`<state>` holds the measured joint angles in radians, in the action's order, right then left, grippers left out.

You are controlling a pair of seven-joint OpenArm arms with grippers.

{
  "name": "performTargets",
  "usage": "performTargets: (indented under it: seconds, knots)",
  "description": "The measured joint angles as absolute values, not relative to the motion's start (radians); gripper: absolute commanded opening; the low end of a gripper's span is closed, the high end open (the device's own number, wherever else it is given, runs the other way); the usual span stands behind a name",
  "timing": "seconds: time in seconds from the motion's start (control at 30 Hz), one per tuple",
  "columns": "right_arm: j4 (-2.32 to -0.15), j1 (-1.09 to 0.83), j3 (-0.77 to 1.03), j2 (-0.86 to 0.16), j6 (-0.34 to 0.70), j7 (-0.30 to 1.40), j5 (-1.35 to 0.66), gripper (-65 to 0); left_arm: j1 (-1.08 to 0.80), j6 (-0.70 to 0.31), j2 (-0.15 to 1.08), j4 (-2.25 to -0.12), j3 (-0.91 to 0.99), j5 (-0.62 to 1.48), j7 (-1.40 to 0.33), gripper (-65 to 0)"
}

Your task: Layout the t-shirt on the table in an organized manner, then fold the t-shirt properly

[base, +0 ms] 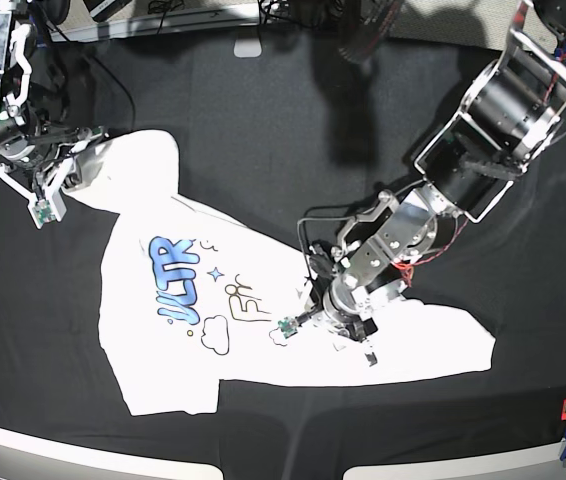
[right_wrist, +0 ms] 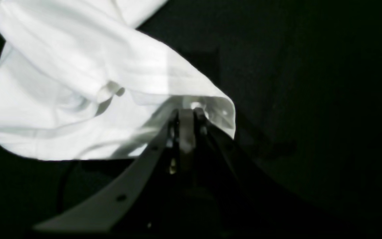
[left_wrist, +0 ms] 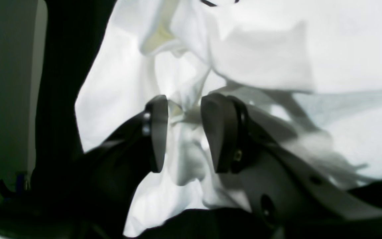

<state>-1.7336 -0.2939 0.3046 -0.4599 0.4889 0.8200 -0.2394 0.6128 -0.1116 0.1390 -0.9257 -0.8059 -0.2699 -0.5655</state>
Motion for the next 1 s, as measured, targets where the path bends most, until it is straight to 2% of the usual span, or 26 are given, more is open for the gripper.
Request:
performTargets:
  seconds: [0.23,1.0]
  knots:
    - [-1.734,-0.294,0.305,-0.46,0.489,0.828,-0.24,-65.0,0.613,-0.112,0.138,-0.926,-0.806,-0.221,-0.566,-44.3]
    - [-1.734,-0.294,0.305,-0.46,0.489,0.832,-0.24,-65.0,0.623,-0.112,0.135,-0.879,-0.806,-0.263,-0.512,-44.3]
